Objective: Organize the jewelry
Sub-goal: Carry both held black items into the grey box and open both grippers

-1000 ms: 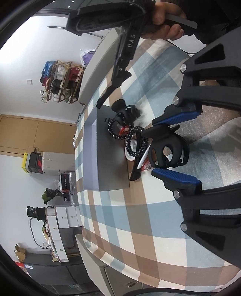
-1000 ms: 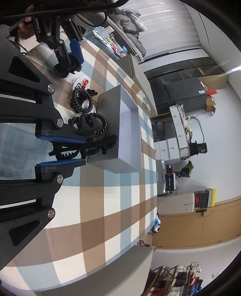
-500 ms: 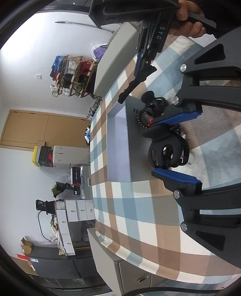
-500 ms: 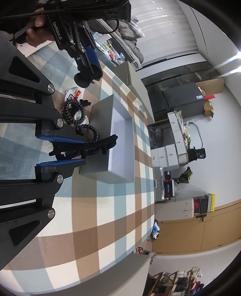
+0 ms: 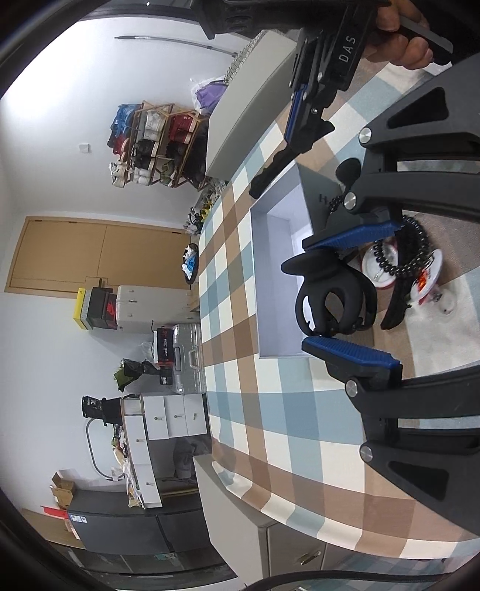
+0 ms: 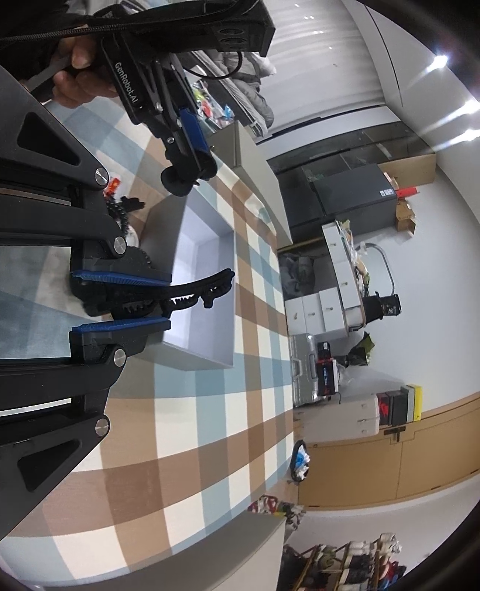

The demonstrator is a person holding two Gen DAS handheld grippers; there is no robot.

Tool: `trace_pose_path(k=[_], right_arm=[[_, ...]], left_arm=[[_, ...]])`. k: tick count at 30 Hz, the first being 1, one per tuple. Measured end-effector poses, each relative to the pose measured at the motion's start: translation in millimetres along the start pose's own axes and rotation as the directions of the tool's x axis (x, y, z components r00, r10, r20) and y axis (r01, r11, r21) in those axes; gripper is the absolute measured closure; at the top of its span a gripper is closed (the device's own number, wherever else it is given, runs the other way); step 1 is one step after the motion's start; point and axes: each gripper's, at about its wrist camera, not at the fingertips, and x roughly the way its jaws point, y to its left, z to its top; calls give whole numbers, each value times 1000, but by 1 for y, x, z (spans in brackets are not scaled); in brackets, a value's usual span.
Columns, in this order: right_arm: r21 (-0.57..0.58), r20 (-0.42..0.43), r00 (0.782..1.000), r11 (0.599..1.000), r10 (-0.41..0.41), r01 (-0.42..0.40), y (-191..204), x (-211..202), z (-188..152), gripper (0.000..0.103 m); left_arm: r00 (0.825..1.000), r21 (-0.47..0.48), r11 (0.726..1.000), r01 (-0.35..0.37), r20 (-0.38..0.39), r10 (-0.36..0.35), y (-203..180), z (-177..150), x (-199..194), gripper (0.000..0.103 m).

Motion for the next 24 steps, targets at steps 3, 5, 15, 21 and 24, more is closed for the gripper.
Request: trace_pose_path(k=[3, 5, 15, 21, 24], right_arm=[[3, 4, 1000, 1000, -5, 5, 1, 3, 5, 87], [-4, 2, 1000, 1000, -11, 11, 3, 5, 6, 87], [5, -33, 999, 1000, 0, 0, 3, 23, 16, 87], [38, -34, 999, 999, 18, -17, -1, 32, 25, 87], [52, -37, 999, 998, 27, -25, -2, 36, 26, 87]], left_arm=[[1000, -10, 1000, -4, 3, 4, 2, 3, 2, 62], [1000, -4, 1000, -14, 2, 14, 3, 4, 4, 62], [999, -4, 1000, -28, -16, 27, 2, 11, 17, 62], [999, -3, 999, -33, -16, 33, 0, 18, 22, 62], [999, 3, 999, -42, -26, 42, 0, 21, 29, 62]])
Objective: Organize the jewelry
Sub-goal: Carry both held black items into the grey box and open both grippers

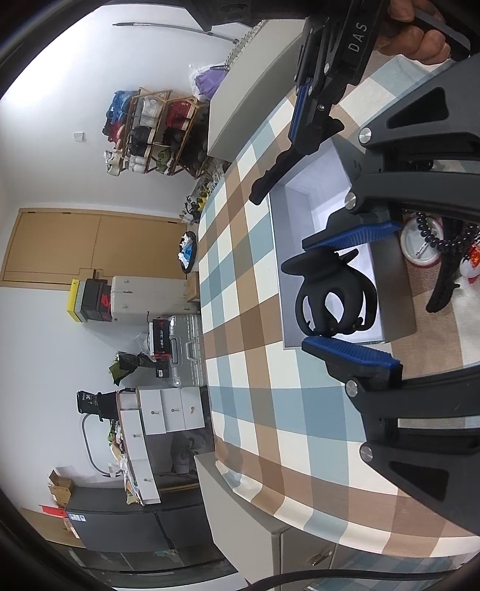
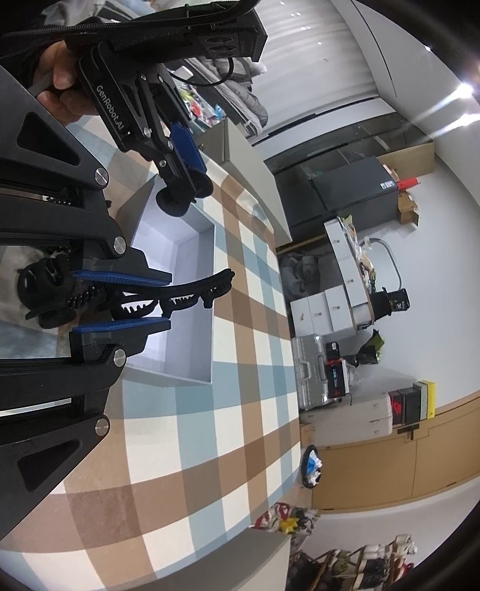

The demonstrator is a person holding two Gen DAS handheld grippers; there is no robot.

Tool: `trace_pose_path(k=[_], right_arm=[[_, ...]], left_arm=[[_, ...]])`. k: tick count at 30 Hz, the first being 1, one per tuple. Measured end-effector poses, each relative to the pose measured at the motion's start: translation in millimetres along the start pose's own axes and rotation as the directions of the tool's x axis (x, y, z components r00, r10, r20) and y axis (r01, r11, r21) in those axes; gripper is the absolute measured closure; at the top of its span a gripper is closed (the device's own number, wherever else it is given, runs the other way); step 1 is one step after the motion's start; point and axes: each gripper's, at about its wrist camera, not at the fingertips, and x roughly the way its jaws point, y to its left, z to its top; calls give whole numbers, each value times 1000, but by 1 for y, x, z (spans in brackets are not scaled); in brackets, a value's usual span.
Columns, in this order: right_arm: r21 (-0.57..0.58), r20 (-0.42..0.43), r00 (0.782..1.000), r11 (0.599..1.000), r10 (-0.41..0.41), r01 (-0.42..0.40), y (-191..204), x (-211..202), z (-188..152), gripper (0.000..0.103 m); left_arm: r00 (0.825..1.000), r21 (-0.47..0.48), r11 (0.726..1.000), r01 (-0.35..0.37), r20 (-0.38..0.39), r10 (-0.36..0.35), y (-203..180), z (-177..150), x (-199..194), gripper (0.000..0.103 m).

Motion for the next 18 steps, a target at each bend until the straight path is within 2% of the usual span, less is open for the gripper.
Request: trace_pose_path(k=[18], right_arm=[[18, -18, 1000, 1000, -5, 5, 4, 21, 2, 87]], left_arm=[[999, -10, 1000, -27, -47, 27, 0, 1, 21, 62]])
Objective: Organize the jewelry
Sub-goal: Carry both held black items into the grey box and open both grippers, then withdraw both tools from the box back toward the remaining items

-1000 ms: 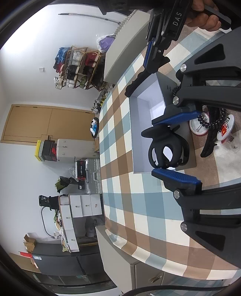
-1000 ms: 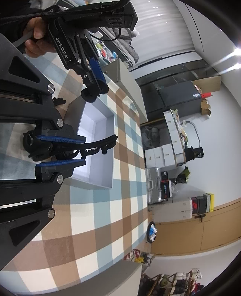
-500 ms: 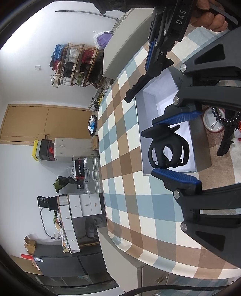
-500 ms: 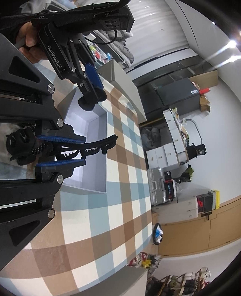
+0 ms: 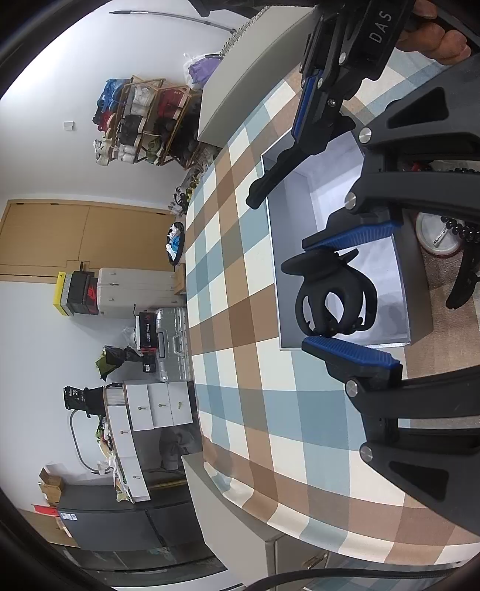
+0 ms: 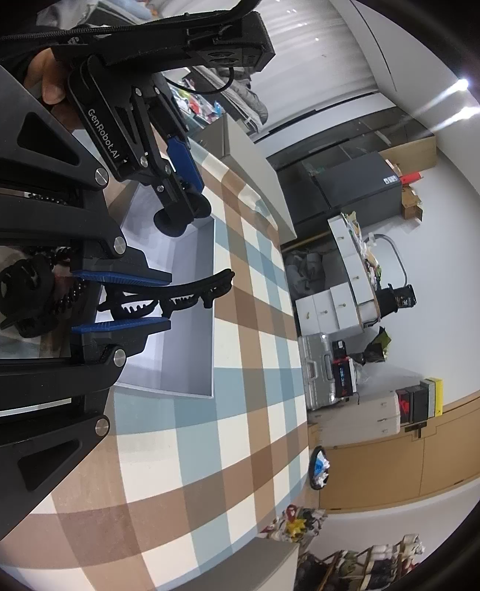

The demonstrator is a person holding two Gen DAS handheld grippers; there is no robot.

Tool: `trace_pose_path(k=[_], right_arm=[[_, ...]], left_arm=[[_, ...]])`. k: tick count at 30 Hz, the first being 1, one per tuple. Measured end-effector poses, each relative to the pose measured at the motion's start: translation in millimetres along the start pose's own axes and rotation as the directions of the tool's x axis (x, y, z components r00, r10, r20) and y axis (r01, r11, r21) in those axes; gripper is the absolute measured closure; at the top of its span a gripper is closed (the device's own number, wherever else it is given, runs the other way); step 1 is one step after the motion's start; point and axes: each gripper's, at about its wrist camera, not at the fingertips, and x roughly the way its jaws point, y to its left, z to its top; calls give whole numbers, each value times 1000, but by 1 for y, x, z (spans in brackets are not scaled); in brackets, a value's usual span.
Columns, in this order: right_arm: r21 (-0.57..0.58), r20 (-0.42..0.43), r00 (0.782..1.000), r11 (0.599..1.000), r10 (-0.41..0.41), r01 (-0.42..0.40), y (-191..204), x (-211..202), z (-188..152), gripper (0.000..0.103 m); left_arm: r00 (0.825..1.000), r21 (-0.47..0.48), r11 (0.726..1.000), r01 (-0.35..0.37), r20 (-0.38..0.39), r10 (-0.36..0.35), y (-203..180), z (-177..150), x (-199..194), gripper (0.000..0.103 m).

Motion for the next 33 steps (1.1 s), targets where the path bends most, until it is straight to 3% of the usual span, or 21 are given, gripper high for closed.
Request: trace_pose_path(k=[8, 11, 13, 17, 22, 25, 27, 33], right_arm=[[-7, -9, 1000, 1000, 1, -1, 1, 2, -1, 84], [-9, -7, 1000, 1000, 4, -4, 2, 0, 0, 78], [-12, -1, 1000, 1000, 4, -4, 2, -2, 0, 67], [-22, 9, 1000, 1000, 1, -1, 2, -10, -1, 51], [-48, 45, 999, 998, -25, 27, 5, -27, -6, 17], [-59, 54, 998, 998, -33, 36, 8, -36, -10, 5], [-61, 58, 998, 998, -20, 23, 9, -41, -13, 0], [-86, 58, 998, 996, -18, 23, 14, -52, -27, 0]], left_arm=[[1000, -15, 1000, 18, -19, -18, 0, 2, 4, 62], [999, -18, 1000, 23, -21, -24, 0, 2, 1, 60], [999, -19, 999, 32, -18, -32, 0, 2, -2, 49], [999, -24, 999, 41, -1, -41, 2, 1, -12, 40], [1000, 0, 1000, 22, 19, -22, 2, -5, -28, 16], [999, -3, 1000, 11, 31, -11, 4, -11, -36, 5], [999, -15, 1000, 21, 34, -21, 6, -17, -41, 1], [1000, 7, 1000, 25, 16, -25, 1, -35, -47, 1]])
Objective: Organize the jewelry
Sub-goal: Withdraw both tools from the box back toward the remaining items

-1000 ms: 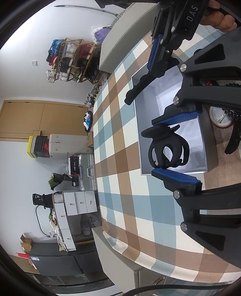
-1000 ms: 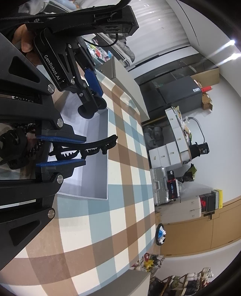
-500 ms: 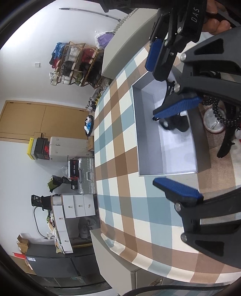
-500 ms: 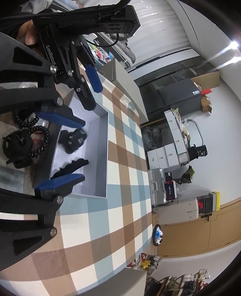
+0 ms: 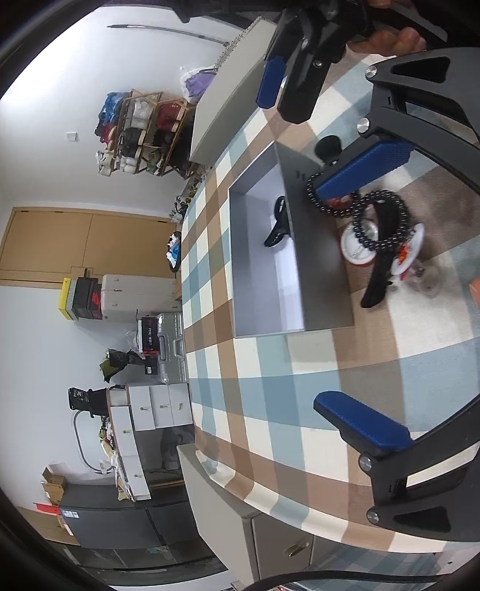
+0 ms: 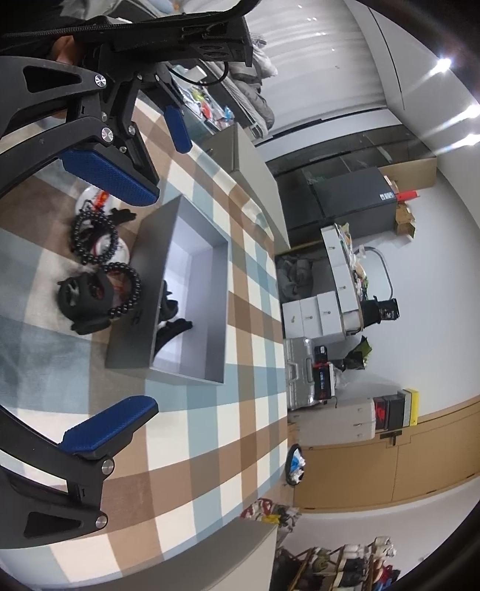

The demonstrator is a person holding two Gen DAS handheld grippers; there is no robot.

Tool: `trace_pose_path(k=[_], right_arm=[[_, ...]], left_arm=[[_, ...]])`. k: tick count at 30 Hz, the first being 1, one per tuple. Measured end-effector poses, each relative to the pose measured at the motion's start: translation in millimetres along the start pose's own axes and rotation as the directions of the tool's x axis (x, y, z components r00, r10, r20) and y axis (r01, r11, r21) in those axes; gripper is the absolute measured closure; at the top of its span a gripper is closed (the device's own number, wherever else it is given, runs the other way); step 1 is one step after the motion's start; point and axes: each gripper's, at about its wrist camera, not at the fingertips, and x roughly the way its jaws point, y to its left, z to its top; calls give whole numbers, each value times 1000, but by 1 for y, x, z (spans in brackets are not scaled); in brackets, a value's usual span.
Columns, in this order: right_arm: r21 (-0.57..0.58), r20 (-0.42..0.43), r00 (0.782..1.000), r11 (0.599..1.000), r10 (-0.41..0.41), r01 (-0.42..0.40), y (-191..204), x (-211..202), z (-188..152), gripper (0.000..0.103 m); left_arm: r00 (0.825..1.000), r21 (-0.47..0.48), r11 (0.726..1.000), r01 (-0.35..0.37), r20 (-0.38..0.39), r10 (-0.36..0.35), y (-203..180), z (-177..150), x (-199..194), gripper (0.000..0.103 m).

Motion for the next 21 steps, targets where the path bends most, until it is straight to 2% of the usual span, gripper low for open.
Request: trace_pose_path(k=[5, 10, 21], right_arm=[[-29, -12, 1000, 999, -24, 23, 3, -1, -11, 0], [-46, -24, 999, 998, -33, 32, 4, 2, -20, 0], [-50, -107, 993, 998, -52, 46, -5, 10, -28, 0]], left_arm=[[1000, 53, 998, -22, 7, 21, -7, -12, -4, 1], [999, 62, 998, -33, 8, 33, -6, -20, -2, 1], [999, 39, 999, -33, -24, 34, 2, -28, 3, 1]])
